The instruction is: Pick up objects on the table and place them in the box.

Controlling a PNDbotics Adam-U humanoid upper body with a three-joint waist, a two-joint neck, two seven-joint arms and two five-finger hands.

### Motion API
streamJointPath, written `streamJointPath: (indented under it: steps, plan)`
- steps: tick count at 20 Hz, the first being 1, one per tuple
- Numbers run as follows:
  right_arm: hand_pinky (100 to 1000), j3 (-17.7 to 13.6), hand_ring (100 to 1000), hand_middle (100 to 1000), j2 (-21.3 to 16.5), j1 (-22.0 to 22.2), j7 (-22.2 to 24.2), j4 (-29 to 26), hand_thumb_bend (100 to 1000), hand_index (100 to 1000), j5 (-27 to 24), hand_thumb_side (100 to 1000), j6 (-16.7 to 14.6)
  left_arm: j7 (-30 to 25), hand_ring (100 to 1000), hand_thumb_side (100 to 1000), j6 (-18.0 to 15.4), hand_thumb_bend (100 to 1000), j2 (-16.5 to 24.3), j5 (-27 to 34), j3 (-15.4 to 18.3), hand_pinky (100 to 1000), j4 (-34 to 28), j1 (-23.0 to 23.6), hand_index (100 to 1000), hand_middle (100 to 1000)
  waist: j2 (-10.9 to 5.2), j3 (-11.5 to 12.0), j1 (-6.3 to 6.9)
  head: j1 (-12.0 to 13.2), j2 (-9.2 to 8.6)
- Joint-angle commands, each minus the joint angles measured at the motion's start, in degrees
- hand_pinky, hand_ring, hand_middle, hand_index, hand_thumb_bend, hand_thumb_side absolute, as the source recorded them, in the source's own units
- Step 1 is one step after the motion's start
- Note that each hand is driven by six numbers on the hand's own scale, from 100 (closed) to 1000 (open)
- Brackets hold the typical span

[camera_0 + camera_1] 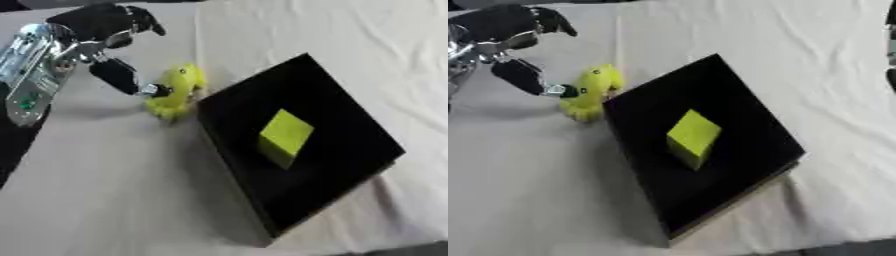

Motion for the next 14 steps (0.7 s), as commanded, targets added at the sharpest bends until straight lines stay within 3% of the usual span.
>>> streamJointPath:
  steps: [1, 12, 14]
  plan:
    - [856, -0.49, 789, 676, -0.76, -0.62, 0.02, -0.84, 100, 830, -0.3, 1000, -0.07, 0.07, 824, 605, -0.44, 647, 0.13, 0.03, 0.17, 769, 1.51, -1.45, 897, 839, -0.95, -0.24, -0.19, 0.32, -0.84]
    - [856, -0.57, 789, 674, -0.38, -0.91, -0.14, -0.84, 100, 829, -0.56, 1000, 0.07, 0.32, 808, 609, -1.87, 637, -1.11, -0.35, -0.35, 753, 5.11, -1.43, 881, 820, -0.66, -0.57, -0.1, 0.74, -0.61]
    - [856, -0.68, 790, 675, -0.27, -1.19, -0.26, -0.84, 100, 830, -0.59, 1000, 0.01, 0.34, 773, 607, -1.57, 609, -1.74, -0.58, -0.22, 722, 6.27, -1.41, 849, 774, -0.44, -1.08, -0.17, 1.13, -0.63]
